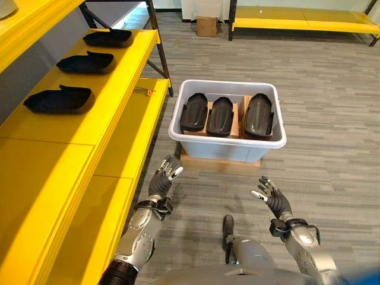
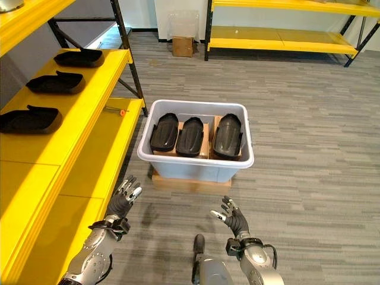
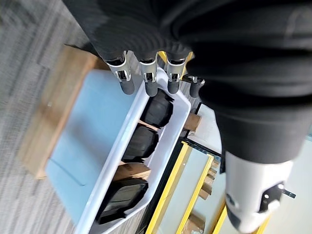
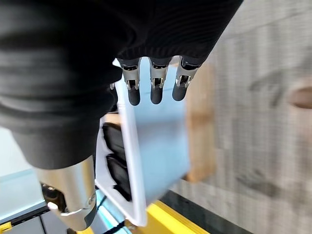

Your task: Move parts from the plastic box to the shelf.

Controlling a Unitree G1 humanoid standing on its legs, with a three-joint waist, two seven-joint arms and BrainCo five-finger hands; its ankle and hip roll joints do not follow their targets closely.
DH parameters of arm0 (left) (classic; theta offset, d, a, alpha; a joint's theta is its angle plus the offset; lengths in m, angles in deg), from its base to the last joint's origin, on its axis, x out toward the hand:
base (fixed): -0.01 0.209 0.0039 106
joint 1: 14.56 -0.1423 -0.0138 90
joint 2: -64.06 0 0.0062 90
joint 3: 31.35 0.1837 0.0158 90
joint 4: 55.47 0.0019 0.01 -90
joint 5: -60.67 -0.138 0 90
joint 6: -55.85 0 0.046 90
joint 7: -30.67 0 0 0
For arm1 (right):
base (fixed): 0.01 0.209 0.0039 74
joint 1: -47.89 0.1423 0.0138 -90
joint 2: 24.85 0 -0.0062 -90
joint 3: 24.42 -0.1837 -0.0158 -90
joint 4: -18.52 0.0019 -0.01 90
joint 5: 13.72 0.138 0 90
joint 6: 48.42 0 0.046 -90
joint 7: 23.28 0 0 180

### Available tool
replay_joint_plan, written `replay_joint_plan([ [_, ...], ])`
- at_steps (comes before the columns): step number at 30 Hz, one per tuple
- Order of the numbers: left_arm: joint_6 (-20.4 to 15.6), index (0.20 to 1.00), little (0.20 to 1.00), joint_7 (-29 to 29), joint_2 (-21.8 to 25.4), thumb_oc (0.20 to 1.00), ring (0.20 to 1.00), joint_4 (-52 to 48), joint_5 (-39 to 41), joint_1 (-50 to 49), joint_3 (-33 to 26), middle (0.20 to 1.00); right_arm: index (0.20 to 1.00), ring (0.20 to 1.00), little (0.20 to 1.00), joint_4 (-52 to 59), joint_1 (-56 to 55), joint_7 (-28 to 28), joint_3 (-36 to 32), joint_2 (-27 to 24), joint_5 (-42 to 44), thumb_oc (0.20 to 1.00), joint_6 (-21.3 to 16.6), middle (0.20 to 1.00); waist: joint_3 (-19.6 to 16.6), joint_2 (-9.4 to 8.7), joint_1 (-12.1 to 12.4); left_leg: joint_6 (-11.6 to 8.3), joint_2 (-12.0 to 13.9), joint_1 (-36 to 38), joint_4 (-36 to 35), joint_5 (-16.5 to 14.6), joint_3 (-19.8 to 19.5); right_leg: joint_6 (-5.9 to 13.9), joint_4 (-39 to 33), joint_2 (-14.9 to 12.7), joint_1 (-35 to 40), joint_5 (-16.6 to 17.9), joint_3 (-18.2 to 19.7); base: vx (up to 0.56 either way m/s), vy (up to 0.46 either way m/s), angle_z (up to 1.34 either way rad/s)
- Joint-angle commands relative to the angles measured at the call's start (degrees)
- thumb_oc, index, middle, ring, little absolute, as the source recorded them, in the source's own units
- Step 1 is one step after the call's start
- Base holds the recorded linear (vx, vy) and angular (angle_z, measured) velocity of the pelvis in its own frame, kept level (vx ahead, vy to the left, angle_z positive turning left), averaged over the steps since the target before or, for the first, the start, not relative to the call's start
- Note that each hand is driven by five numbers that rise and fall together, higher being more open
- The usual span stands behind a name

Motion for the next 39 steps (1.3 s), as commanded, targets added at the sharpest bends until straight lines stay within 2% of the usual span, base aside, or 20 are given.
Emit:
replay_joint_plan([
  [1,-2.5,1.0,1.0,-0.7,3.1,1.0,1.0,-4.2,-1.4,-0.7,-1.6,1.0,1.0,1.0,1.0,2.6,-1.0,-0.7,0.8,-0.1,1.5,1.0,-2.6,1.0,-2.1,-1.67,-0.5,-0.36,-3.2,-0.4,0.5,-0.7,1.9,6.79,-0.1,-2.3,0.3,-3.0,3.0,0.39,-0.232,-0.01],
  [2,-2.7,1.0,1.0,-0.6,3.3,1.0,1.0,-4.4,-1.0,-0.8,-1.7,1.0,1.0,1.0,1.0,3.2,-1.1,-1.2,0.9,-0.8,1.8,1.0,-2.9,1.0,-2.4,-1.59,-0.6,-1.4,-2.0,-0.9,3.2,0.5,1.9,6.04,0.6,-1.4,0.9,-4.6,3.1,0.31,-0.198,0.02],
  [5,-2.9,1.0,1.0,-0.1,3.1,1.0,1.0,-4.2,-0.6,-0.6,-1.4,1.0,1.0,1.0,1.0,2.8,-0.6,-0.9,1.1,-1.7,2.2,1.0,-3.1,1.0,-2.5,-2.0,-0.1,-3.09,-0.8,-3.7,12.9,5.8,1.8,4.22,0.4,0.9,3.6,-7.0,4.2,0.29,-0.192,-0.04],
  [6,-2.9,1.0,1.0,0.0,3.1,1.0,1.0,-4.2,-0.6,-0.6,-1.4,1.0,1.0,1.0,1.0,2.8,-0.5,-0.9,1.1,-1.7,2.2,1.0,-3.1,1.0,-2.5,-1.97,-0.1,-3.1,-0.8,-3.9,13.1,5.6,1.8,4.21,0.4,0.9,3.6,-7.0,4.2,0.15,-0.122,-0.14],
  [7,-3.1,1.0,1.0,-0.1,3.0,1.0,1.0,-4.5,-0.3,-0.8,-1.4,1.0,1.0,1.0,1.0,2.6,-0.3,-0.8,1.1,-1.9,2.4,1.0,-3.3,1.0,-2.2,-2.37,0.3,-3.56,-0.7,-6.8,19.1,8.5,1.9,3.54,0.0,1.2,4.8,-7.5,4.6,0.14,-0.168,-0.21],
  [8,-2.9,1.0,1.0,-0.2,3.3,1.0,1.0,-5.4,0.3,-1.1,-1.1,1.0,1.0,1.0,1.0,3.2,0.2,-0.9,1.3,-2.8,3.3,1.0,-3.8,1.0,-0.3,-3.59,1.8,-4.05,-1.9,-12.8,31.7,12.8,1.1,2.29,-0.7,1.4,7.4,-8.4,5.4,0.2,-0.225,-0.19],
  [10,-2.8,1.0,1.0,0.0,3.6,1.0,1.0,-5.9,-0.2,-1.3,-1.1,1.0,1.0,1.0,1.0,3.4,0.5,-0.6,1.5,-3.4,3.1,1.0,-3.8,1.0,1.1,-4.66,2.8,-3.29,-2.4,-15.8,36.4,12.7,2.1,1.69,-1.0,1.3,9.2,-8.9,6.1,0.14,-0.162,-0.36],
  [12,-2.6,1.0,1.0,0.3,3.6,1.0,1.0,-6.1,0.0,-1.2,-0.8,1.0,1.0,1.0,1.0,3.1,1.0,0.1,1.7,-3.4,3.2,1.0,-3.7,1.0,2.2,-5.55,3.8,-2.07,-2.8,-20.6,34.2,9.5,4.4,1.92,-1.2,0.6,10.5,-9.4,6.4,0.08,-0.067,-0.36],
  [13,-2.6,1.0,1.0,0.3,3.6,1.0,1.0,-6.1,0.0,-1.2,-0.8,1.0,1.0,1.0,1.0,3.1,1.0,0.1,1.7,-3.4,3.2,1.0,-3.7,1.0,2.3,-5.46,3.9,-2.04,-2.6,-20.4,34.3,9.3,4.5,1.94,-1.2,0.7,10.6,-9.5,6.5,0.13,-0.01,-0.06],
  [14,-2.6,1.0,1.0,0.1,3.7,1.0,1.0,-5.9,0.4,-1.5,-0.6,1.0,1.0,1.0,1.0,3.0,1.1,0.5,1.8,-3.3,2.9,1.0,-3.8,1.0,2.4,-5.97,4.5,-1.01,-2.7,-23.3,27.5,5.8,5.6,2.61,-1.7,0.2,11.8,-10.1,6.7,0.1,0.008,-0.03],
  [15,-2.6,1.0,1.0,0.1,3.7,1.0,1.0,-5.9,0.4,-1.5,-0.6,1.0,1.0,1.0,1.0,3.0,1.0,0.5,1.8,-3.3,2.9,1.0,-3.8,1.0,2.5,-6.0,4.5,-0.98,-2.7,-23.1,27.4,5.7,5.7,2.63,-1.7,0.1,11.9,-10.2,6.8,0.14,0.021,-0.02],
  [16,-2.6,1.0,1.0,0.1,3.7,1.0,1.0,-5.8,0.2,-1.7,-0.5,1.0,1.0,1.0,1.0,3.1,0.9,0.5,1.6,-3.3,2.7,1.0,-4.0,1.0,2.2,-6.03,4.5,-0.94,-1.9,-23.8,23.2,5.3,5.9,2.96,-1.8,0.0,12.2,-10.7,6.7,0.15,0.074,-0.03],
  [17,-2.5,1.0,1.0,0.2,3.9,1.0,1.0,-5.6,-0.1,-2.0,-0.2,1.0,1.0,1.0,1.0,2.9,0.6,0.8,1.5,-3.2,2.4,1.0,-4.0,1.0,2.1,-5.52,4.6,-1.92,1.1,-24.9,10.8,9.3,6.6,3.02,-1.9,0.3,13.3,-11.7,6.6,0.21,0.108,0.03],
  [18,-2.5,1.0,1.0,0.5,3.9,1.0,1.0,-5.3,-0.5,-2.0,-0.1,1.0,1.0,1.0,1.0,2.9,0.4,1.0,1.5,-3.1,2.3,1.0,-4.1,1.0,2.3,-4.99,4.8,-2.58,3.0,-25.3,4.1,13.4,6.8,2.94,-2.0,0.8,14.2,-12.4,6.6,0.17,0.087,0.02],
  [19,-2.5,1.0,1.0,0.5,3.8,1.0,1.0,-5.3,-0.5,-2.0,-0.1,1.0,1.0,1.0,1.0,2.9,0.4,1.0,1.5,-3.1,2.3,1.0,-4.1,1.0,2.4,-5.08,4.8,-2.63,2.9,-24.7,3.2,13.9,6.9,2.91,-2.0,0.7,14.4,-12.5,6.7,0.2,0.115,0.11],
  [20,-2.5,1.0,1.0,0.7,3.7,1.0,1.0,-5.1,-1.3,-2.0,-0.3,1.0,1.0,1.0,1.0,2.9,0.2,1.3,1.4,-3.1,1.8,1.0,-4.0,1.0,2.6,-4.26,5.3,-3.25,3.8,-24.3,-3.3,16.8,5.6,2.88,-1.8,1.3,16.1,-13.8,7.2,0.14,0.08,0.04],
  [24,-2.3,1.0,1.0,0.3,3.2,1.0,1.0,-4.2,-1.4,-2.2,-0.3,1.0,1.0,1.0,1.0,2.5,-0.9,0.7,1.3,-2.1,1.3,1.0,-3.3,1.0,1.6,-3.5,5.2,-3.72,4.3,-21.6,-4.6,17.6,5.3,3.32,-1.3,1.1,18.0,-14.9,7.9,0.2,0.192,-0.21],
  [27,-2.2,1.0,1.0,-0.2,3.8,1.0,1.0,-4.7,-1.2,-2.7,-0.1,1.0,1.0,1.0,1.0,2.9,-2.5,0.1,0.5,-1.8,1.4,1.0,-2.9,1.0,0.5,-3.9,4.8,-3.17,3.2,-20.6,-3.7,16.3,6.7,4.15,-1.8,-0.5,18.8,-14.6,7.9,0.15,0.182,-0.32],
  [34,-2.2,1.0,1.0,-0.1,5.1,1.0,1.0,-5.6,-0.9,-2.8,-0.2,1.0,1.0,1.0,1.0,3.2,-1.9,-0.3,0.2,-0.9,0.6,1.0,-2.3,1.0,-0.5,-4.78,4.7,-0.59,0.0,-20.7,1.2,10.5,9.7,7.64,-2.4,-5.8,18.6,-12.9,9.1,0.11,0.218,-0.09],
  [39,-2.4,1.0,1.0,0.3,5.3,1.0,1.0,-5.9,-0.7,-2.3,-0.6,1.0,1.0,1.0,1.0,3.4,-0.7,-0.4,0.7,-0.5,0.1,1.0,-2.2,1.0,-1.0,-4.85,5.0,0.85,-1.4,-20.5,2.3,8.2,10.8,9.34,-2.1,-7.8,17.4,-11.9,9.7,0.06,0.209,-0.21],
])
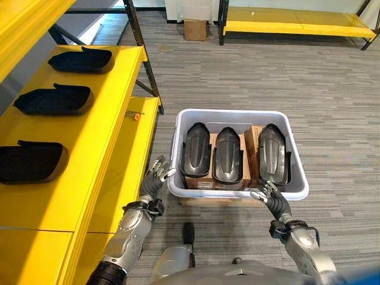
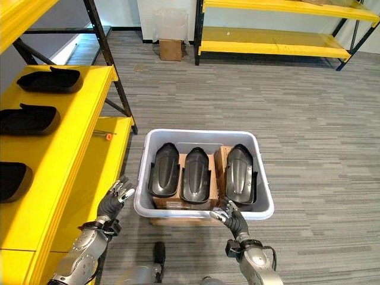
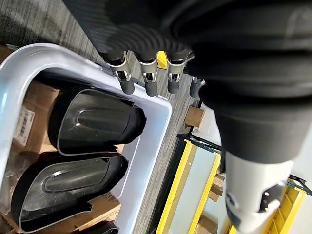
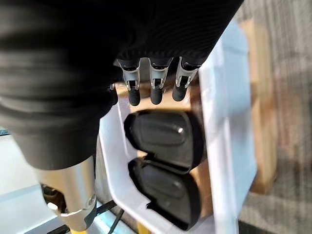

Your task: Move parts from the plastic box to the shelf.

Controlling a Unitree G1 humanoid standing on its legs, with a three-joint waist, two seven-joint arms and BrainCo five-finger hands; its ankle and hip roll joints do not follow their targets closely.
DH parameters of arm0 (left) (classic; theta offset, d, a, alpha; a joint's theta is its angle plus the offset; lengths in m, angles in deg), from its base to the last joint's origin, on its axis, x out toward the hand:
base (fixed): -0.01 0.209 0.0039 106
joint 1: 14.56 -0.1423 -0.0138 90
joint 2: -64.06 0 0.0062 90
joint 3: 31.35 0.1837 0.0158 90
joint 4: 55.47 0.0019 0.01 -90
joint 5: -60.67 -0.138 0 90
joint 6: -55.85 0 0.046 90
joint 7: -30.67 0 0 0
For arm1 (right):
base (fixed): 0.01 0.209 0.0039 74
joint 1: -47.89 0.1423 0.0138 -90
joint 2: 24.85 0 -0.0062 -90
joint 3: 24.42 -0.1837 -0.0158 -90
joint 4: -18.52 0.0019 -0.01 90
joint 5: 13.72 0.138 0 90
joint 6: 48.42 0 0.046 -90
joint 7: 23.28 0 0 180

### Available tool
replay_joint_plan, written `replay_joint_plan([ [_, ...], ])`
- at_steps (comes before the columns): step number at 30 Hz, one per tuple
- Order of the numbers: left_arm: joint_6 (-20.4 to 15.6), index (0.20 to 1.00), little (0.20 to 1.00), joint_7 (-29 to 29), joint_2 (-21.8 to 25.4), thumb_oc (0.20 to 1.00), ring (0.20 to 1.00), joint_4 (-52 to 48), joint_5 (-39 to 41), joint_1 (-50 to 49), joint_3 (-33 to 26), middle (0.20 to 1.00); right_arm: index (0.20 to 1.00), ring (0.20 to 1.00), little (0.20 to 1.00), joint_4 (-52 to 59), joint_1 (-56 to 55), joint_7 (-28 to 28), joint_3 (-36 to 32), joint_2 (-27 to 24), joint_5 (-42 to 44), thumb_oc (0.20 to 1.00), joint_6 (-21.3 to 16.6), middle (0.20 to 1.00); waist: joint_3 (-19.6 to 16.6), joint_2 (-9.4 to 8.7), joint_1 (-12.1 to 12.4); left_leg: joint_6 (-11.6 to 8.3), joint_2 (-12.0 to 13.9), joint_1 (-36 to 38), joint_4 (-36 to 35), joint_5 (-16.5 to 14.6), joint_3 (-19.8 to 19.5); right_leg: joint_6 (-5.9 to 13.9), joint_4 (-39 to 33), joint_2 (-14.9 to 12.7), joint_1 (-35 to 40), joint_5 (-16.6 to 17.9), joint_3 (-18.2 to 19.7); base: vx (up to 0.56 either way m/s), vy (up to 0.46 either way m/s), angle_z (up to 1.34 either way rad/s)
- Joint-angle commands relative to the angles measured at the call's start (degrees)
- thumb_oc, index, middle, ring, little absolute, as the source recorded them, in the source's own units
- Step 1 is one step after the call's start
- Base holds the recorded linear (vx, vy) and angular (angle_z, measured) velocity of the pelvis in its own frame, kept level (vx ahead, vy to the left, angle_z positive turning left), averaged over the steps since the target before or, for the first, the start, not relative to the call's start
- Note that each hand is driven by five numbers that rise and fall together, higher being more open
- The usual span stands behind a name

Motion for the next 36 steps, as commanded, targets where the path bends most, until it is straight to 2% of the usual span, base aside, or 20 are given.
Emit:
replay_joint_plan([
  [1,-2.4,1.0,1.0,-0.1,0.3,1.0,1.0,-4.7,-1.0,-1.0,-1.5,1.0,1.0,1.0,1.0,3.2,0.2,-0.4,-0.1,-0.9,-1.0,1.0,-1.7,1.0,-2.6,0.53,0.2,-0.9,3.9,-0.5,5.9,-9.0,-1.7,2.44,3.0,1.0,-4.3,2.8,1.3,0.03,0.132,-0.22],
  [3,-2.4,1.0,1.0,-0.1,0.3,1.0,1.0,-4.5,-1.2,-0.7,-1.4,1.0,1.0,1.0,1.0,3.1,0.5,-0.4,0.1,-0.7,-1.1,1.0,-1.7,1.0,-2.5,0.56,0.2,-0.57,3.8,-0.2,5.6,-9.0,-1.7,2.82,5.5,1.1,-5.6,2.9,1.6,0.0,0.166,-0.18],
  [4,-2.4,1.0,1.0,0.4,0.6,1.0,1.0,-4.1,-1.8,0.5,-1.2,1.0,1.0,1.0,1.0,2.9,1.8,-0.3,0.9,-0.4,-1.5,1.0,-1.7,1.0,-1.6,0.84,-0.3,0.4,3.5,0.7,4.7,-8.8,-1.9,3.78,14.0,1.0,-10.2,5.2,2.1,-0.03,0.158,-0.19],
  [5,-2.4,1.0,1.0,0.4,0.6,1.0,1.0,-4.1,-1.8,0.6,-1.2,1.0,1.0,1.0,1.0,2.9,1.8,-0.3,0.9,-0.4,-1.5,1.0,-1.7,1.0,-1.6,0.79,-0.2,0.42,3.5,0.7,4.7,-8.7,-1.9,3.8,14.2,1.0,-10.4,5.1,2.2,-0.04,0.153,-0.18],
  [7,-2.6,1.0,1.0,0.7,0.8,1.0,1.0,-3.7,-2.3,1.5,-1.1,1.0,1.0,1.0,1.0,3.2,2.8,-0.3,1.3,-0.1,-1.7,1.0,-1.9,1.0,-0.2,1.01,-0.7,0.97,3.4,1.7,4.0,-8.5,-1.8,4.65,20.0,0.7,-13.6,8.7,1.8,-0.02,0.106,-0.1],
  [9,-2.5,1.0,1.0,0.6,1.0,1.0,1.0,-3.6,-3.0,2.1,-1.1,1.0,1.0,1.0,1.0,3.8,3.1,-0.2,1.2,0.1,-2.0,1.0,-2.1,1.0,0.4,1.6,-1.3,1.25,3.5,2.8,3.4,-8.8,-1.9,4.41,22.2,0.3,-15.2,9.6,1.3,0.04,0.071,-0.04],
  [10,-2.7,1.0,1.0,0.4,1.0,1.0,1.0,-3.5,-3.0,2.1,-1.2,1.0,1.0,1.0,1.0,4.0,3.0,0.0,1.0,0.1,-2.1,1.0,-2.2,1.0,0.4,1.68,-1.4,1.15,3.6,3.5,2.9,-9.0,-1.8,3.99,20.0,-0.4,-15.2,9.5,0.8,0.08,-0.067,0.01],
  [11,-2.9,1.0,1.0,0.5,1.2,1.0,1.0,-3.1,-2.3,2.1,-1.1,1.0,1.0,1.0,1.0,4.1,3.2,0.8,0.7,0.2,-2.1,1.0,-2.5,1.0,0.3,1.74,-1.4,0.49,4.3,3.9,2.7,-9.6,-1.6,3.43,13.3,-3.4,-14.5,10.4,-1.2,0.07,-0.067,-0.05],
  [12,-2.9,1.0,1.0,0.5,1.2,1.0,1.0,-3.1,-2.3,2.1,-1.1,1.0,1.0,1.0,1.0,4.1,3.2,0.8,0.7,0.2,-2.1,1.0,-2.5,1.0,0.4,1.75,-1.4,0.49,4.3,3.9,2.7,-9.6,-1.6,3.43,13.3,-3.4,-14.4,10.4,-1.2,0.09,-0.198,-0.08],
  [13,-3.2,1.0,1.0,1.3,1.1,1.0,1.0,-3.2,-1.3,2.3,-1.5,1.0,1.0,1.0,1.0,4.1,4.2,1.1,1.1,0.1,-2.9,1.0,-2.7,1.0,0.7,1.23,-0.4,-0.52,5.5,4.0,3.4,-10.6,-0.8,3.78,4.7,-7.7,-15.5,13.6,-4.8,0.05,-0.136,-0.13],
  [14,-3.2,1.0,1.0,1.3,1.1,1.0,1.0,-3.2,-1.3,2.3,-1.5,1.0,1.0,1.0,1.0,4.0,4.2,1.1,1.1,0.1,-2.9,1.0,-2.7,1.0,0.9,1.34,-0.5,-0.55,5.6,4.2,3.5,-10.8,-1.0,3.78,4.2,-7.5,-14.8,13.8,-5.0,0.06,-0.204,-0.17],
  [15,-3.3,1.0,1.0,1.6,1.0,1.0,1.0,-3.2,-1.1,2.3,-1.9,1.0,1.0,1.0,1.0,4.1,4.9,1.1,1.6,-0.1,-3.8,1.0,-2.4,1.0,1.4,1.17,-0.2,-1.04,6.4,4.6,4.2,-11.3,-0.6,4.34,1.8,-9.2,-16.0,15.6,-6.6,0.05,-0.139,-0.48],
  [16,-3.4,1.0,1.0,1.5,0.9,1.0,1.0,-3.0,-0.9,2.1,-2.3,1.0,1.0,1.0,1.0,4.4,4.9,0.8,2.1,-0.2,-4.1,1.0,-2.0,1.0,1.7,0.66,-0.3,-1.54,6.6,5.3,4.3,-11.5,-0.6,4.89,0.6,-9.2,-15.9,16.5,-6.5,0.07,-0.237,-0.46],
  [17,-3.6,1.0,1.0,1.4,1.2,1.0,1.0,-2.8,-1.0,2.3,-2.4,1.0,1.0,1.0,1.0,4.5,5.1,0.5,2.3,-0.3,-4.3,1.0,-1.8,1.0,1.8,-0.11,-0.7,-2.2,6.8,5.9,4.0,-11.2,-1.1,5.33,1.2,-8.6,-15.2,16.8,-4.6,0.08,-0.233,-0.28],
  [20,-3.6,1.0,1.0,0.8,0.5,1.0,1.0,-2.0,-1.3,2.3,-2.5,1.0,1.0,1.0,1.0,5.2,4.3,-0.1,2.3,-0.6,-4.4,1.0,-1.5,1.0,-0.1,-1.22,-0.8,-3.94,8.5,7.1,1.2,-10.3,-1.9,5.58,2.1,-7.1,-13.9,14.3,-4.7,0.11,-0.284,0.36],
  [24,-4.1,1.0,1.0,0.9,-0.5,1.0,1.0,-2.4,-0.3,1.6,-3.5,1.0,1.0,1.0,1.0,6.9,3.8,-0.3,1.7,-2.2,-4.6,1.0,-2.2,1.0,-1.2,-0.5,-1.4,-6.78,13.1,7.2,0.4,-8.6,-3.3,4.1,2.8,-4.5,-12.0,10.3,-9.0,0.11,-0.34,0.45],
  [25,-4.1,1.0,1.0,0.8,-0.9,1.0,1.0,-2.1,0.0,1.5,-3.4,1.0,1.0,1.0,1.0,6.8,3.9,0.2,1.1,-2.8,-4.2,1.0,-2.7,1.0,-1.3,0.12,-1.6,-8.0,15.3,7.1,-0.4,-7.2,-2.9,3.42,2.8,-3.1,-11.6,8.8,-10.7,0.06,-0.288,0.14],
  [29,-4.0,1.0,1.0,0.1,-1.7,1.0,1.0,-2.0,0.5,0.6,-3.3,1.0,1.0,1.0,1.0,8.1,3.9,0.6,0.1,-4.6,-4.3,1.0,-3.5,1.0,-1.3,1.46,-1.9,-9.11,17.3,7.3,-1.7,-5.4,-1.8,2.57,1.7,-1.5,-11.2,7.5,-11.9,0.04,-0.203,0.02],
  [36,-4.5,1.0,1.0,-0.5,-2.2,1.0,1.0,-3.4,1.0,-0.4,-3.7,1.0,1.0,1.0,1.0,10.2,5.8,1.8,-2.1,-6.8,-6.0,1.0,-4.8,1.0,-0.5,3.2,-1.9,-9.91,18.2,7.1,-2.8,-4.0,-0.5,2.02,1.7,-0.7,-12.0,6.7,-11.3,0.01,-0.062,-0.07],
])
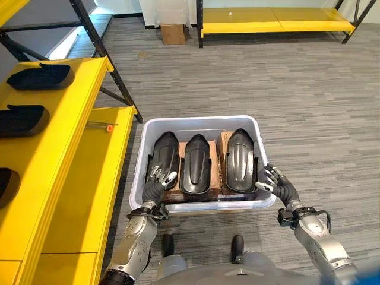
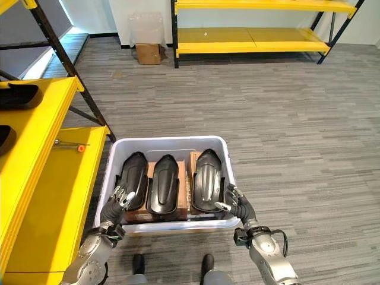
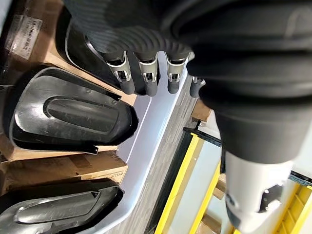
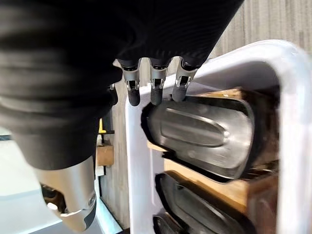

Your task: Move parts from the plastic box to the shelf.

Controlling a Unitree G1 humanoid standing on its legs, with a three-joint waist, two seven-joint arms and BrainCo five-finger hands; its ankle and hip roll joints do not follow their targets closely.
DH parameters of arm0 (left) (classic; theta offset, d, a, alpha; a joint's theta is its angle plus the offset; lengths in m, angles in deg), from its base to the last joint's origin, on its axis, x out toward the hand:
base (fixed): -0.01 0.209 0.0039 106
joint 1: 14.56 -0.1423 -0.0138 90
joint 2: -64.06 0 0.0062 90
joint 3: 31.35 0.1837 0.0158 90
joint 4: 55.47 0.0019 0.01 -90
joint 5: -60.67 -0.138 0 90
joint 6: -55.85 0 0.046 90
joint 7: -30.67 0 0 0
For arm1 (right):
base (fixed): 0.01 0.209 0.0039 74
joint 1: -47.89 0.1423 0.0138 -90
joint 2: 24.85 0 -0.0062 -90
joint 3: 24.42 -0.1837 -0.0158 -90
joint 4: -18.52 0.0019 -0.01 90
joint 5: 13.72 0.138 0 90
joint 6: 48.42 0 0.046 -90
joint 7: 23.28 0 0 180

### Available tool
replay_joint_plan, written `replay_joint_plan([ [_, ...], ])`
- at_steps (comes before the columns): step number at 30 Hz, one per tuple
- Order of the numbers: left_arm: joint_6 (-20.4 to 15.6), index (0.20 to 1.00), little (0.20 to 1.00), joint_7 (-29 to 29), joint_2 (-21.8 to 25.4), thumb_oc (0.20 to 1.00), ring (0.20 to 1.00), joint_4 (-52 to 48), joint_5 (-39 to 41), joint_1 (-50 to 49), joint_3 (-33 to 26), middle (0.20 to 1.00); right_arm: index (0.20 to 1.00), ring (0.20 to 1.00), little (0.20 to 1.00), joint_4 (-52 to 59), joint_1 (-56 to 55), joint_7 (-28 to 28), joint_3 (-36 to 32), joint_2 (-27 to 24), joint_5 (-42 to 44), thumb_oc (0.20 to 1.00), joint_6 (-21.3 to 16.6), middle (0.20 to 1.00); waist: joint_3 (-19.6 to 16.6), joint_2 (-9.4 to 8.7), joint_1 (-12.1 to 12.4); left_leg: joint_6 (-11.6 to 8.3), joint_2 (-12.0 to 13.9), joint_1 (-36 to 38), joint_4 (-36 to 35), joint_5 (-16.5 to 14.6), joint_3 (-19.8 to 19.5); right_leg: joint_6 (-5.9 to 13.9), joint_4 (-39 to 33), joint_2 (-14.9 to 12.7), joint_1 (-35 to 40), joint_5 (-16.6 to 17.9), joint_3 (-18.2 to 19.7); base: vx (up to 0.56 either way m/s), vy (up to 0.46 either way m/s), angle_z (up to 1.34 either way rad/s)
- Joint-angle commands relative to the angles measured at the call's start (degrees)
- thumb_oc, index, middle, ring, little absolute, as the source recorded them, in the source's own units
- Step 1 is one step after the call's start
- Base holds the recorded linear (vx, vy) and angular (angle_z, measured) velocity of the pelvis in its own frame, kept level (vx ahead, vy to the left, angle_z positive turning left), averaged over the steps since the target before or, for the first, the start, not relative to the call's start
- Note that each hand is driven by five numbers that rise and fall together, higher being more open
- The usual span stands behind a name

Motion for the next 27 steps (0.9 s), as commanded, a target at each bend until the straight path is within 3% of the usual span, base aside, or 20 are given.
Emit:
replay_joint_plan([
  [1,-3.9,1.0,1.0,-2.1,3.4,1.0,1.0,-4.2,0.5,2.3,-2.0,1.0,1.0,1.0,1.0,6.0,3.1,0.9,-2.8,0.1,-3.1,1.0,-5.1,1.0,1.3,-2.84,0.6,-3.9,0.6,2.8,1.1,-5.3,0.2,3.78,5.9,-6.6,-2.8,-3.5,-2.3,0.0,-0.003,-0.06],
  [7,-5.0,1.0,1.0,-2.3,4.4,1.0,1.0,-6.5,0.5,3.6,-2.1,1.0,1.0,1.0,1.0,8.2,8.7,4.1,-5.2,-2.0,-8.1,1.0,-6.6,1.0,3.4,-1.78,0.4,-3.83,0.0,1.0,1.0,-5.1,1.0,4.28,6.1,-7.7,-5.8,-2.4,-1.5,-0.03,0.018,-0.03],
  [11,-7.1,1.0,1.0,-1.1,4.7,1.0,1.0,-7.5,1.4,8.0,-0.5,1.0,1.0,1.0,1.0,4.4,19.3,8.0,-2.2,-2.1,-10.7,1.0,-7.2,1.0,6.5,-1.48,1.1,-3.58,-1.1,-2.5,1.8,-5.1,1.7,4.85,5.5,-9.0,-9.4,-0.1,-0.2,-0.1,0.04,-0.11],
  [18,-9.3,1.0,1.0,1.1,3.9,1.0,1.0,-9.1,2.7,13.8,2.4,1.0,1.0,1.0,1.0,-2.6,31.5,13.2,0.9,0.2,-11.6,1.0,-7.3,1.0,11.0,-0.93,2.3,-3.31,-2.8,-8.4,4.5,-5.3,2.0,4.89,4.8,-10.4,-14.5,2.3,1.6,-0.07,0.029,-0.07],
  [27,-9.8,1.0,1.0,2.5,4.0,1.0,1.0,-9.8,2.1,17.1,5.1,1.0,1.0,1.0,1.0,-10.0,38.4,18.7,1.1,1.9,-14.0,1.0,-7.1,1.0,13.5,-0.01,3.1,-3.25,-3.8,-12.2,4.6,-4.7,2.3,5.3,2.9,-10.9,-18.1,4.4,2.3,-0.02,0.008,-0.03],
])
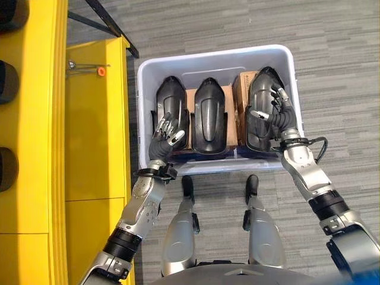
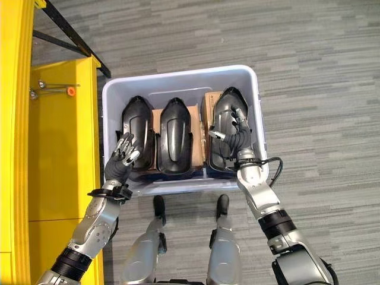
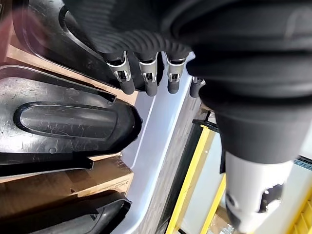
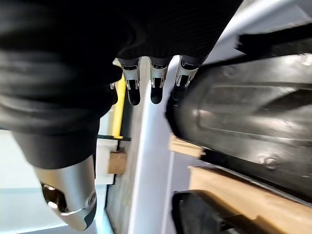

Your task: Move parts from the plastic box to the shelf.

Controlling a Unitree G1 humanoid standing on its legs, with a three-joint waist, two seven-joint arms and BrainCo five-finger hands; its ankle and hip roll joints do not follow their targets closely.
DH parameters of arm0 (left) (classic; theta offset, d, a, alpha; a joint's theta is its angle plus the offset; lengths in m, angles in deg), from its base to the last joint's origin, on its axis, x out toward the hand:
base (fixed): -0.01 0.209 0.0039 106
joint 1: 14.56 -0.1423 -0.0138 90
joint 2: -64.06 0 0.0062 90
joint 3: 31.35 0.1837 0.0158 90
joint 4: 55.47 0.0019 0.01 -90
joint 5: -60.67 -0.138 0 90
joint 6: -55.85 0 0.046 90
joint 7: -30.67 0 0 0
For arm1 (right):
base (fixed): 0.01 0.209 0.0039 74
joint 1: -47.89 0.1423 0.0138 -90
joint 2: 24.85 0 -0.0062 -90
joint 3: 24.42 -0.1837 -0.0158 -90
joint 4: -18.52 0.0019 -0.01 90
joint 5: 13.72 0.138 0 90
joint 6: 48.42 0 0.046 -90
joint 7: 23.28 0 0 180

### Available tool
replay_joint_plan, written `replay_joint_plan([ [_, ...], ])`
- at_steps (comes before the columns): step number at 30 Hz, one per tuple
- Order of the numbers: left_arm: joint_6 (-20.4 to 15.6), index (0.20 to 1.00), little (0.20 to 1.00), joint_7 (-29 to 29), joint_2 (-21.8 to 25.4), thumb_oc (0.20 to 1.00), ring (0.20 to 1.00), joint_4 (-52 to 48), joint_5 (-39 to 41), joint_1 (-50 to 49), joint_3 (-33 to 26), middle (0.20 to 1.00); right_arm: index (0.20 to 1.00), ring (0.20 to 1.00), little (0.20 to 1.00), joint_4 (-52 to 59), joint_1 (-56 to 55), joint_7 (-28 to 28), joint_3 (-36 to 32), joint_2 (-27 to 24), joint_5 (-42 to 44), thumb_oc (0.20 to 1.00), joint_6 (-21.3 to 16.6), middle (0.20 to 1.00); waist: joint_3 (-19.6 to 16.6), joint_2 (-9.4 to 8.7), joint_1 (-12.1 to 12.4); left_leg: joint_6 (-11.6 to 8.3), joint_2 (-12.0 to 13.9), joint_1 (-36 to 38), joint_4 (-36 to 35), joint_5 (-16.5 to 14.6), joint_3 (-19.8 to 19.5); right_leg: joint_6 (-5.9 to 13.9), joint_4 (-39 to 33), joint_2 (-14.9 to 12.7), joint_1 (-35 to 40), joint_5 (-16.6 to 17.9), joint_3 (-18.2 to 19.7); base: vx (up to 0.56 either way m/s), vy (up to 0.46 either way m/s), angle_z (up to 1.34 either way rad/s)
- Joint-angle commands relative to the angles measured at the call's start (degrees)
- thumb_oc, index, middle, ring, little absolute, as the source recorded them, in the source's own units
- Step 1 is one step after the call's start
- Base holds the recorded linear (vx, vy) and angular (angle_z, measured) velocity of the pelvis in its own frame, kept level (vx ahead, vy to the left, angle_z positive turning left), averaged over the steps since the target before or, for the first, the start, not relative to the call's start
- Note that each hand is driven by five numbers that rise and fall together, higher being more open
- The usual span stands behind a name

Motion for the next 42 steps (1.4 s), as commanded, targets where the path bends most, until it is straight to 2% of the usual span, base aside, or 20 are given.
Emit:
replay_joint_plan([
  [1,-3.5,1.0,1.0,0.7,1.7,1.0,1.0,-5.0,-0.1,-0.6,1.2,1.0,1.0,1.0,1.0,0.3,3.4,2.8,0.1,0.7,-2.0,1.0,-3.3,1.0,-2.0,-1.86,0.6,-0.92,1.7,0.3,4.3,-5.3,-2.0,2.03,0.6,-4.7,-2.1,0.6,-2.5,0.0,0.0,0.0],
  [9,-4.1,1.0,1.0,1.6,1.6,1.0,1.0,-5.6,0.7,1.1,3.4,1.0,1.0,1.0,1.0,-8.1,8.6,5.9,0.8,0.6,-2.1,1.0,-2.8,1.0,-0.8,-1.16,1.2,-0.8,1.2,-1.8,4.6,-4.8,-2.7,1.78,0.7,-4.9,-3.8,0.8,-2.3,0.0,0.0,0.0],
  [13,-4.2,1.0,1.0,2.0,1.8,1.0,1.0,-5.4,1.3,1.9,5.0,1.0,1.0,1.0,1.0,-17.1,12.6,8.2,1.7,1.0,-2.6,1.0,-1.8,1.0,-0.2,-0.53,1.8,-0.61,1.1,-2.2,4.3,-4.5,-2.9,1.64,0.9,-4.8,-4.4,0.8,-2.1,0.0,-0.002,0.01],
  [19,-4.0,1.0,1.0,1.8,1.7,1.0,1.0,-5.3,1.4,3.3,6.7,1.0,1.0,1.0,1.0,-24.6,16.0,6.3,4.9,2.2,-1.5,1.0,-0.7,1.0,0.6,-0.04,2.2,-0.52,0.9,-2.4,3.9,-4.2,-3.3,1.46,1.4,-4.6,-4.9,0.5,-2.1,0.0,-0.001,0.01],
  [30,-4.7,1.0,1.0,2.2,1.6,1.0,1.0,-4.8,0.6,4.5,7.1,1.0,1.0,1.0,1.0,-23.6,13.6,1.9,11.3,5.9,-4.3,1.0,0.3,1.0,1.1,-0.48,2.1,-0.27,0.7,-3.3,4.6,-4.4,-4.2,1.36,2.0,-4.7,-5.3,0.1,-2.0,0.0,0.0,0.0],
  [42,-5.4,1.0,1.0,3.1,1.4,1.0,1.0,-4.8,-0.2,4.4,6.5,1.0,1.0,1.0,1.0,-19.9,10.6,1.9,12.3,5.8,-8.6,1.0,1.0,1.0,1.2,-0.99,1.9,-0.26,0.5,-4.5,5.4,-4.6,-4.8,1.31,2.0,-4.8,-5.8,0.0,-2.1,0.0,-0.002,0.03],
])
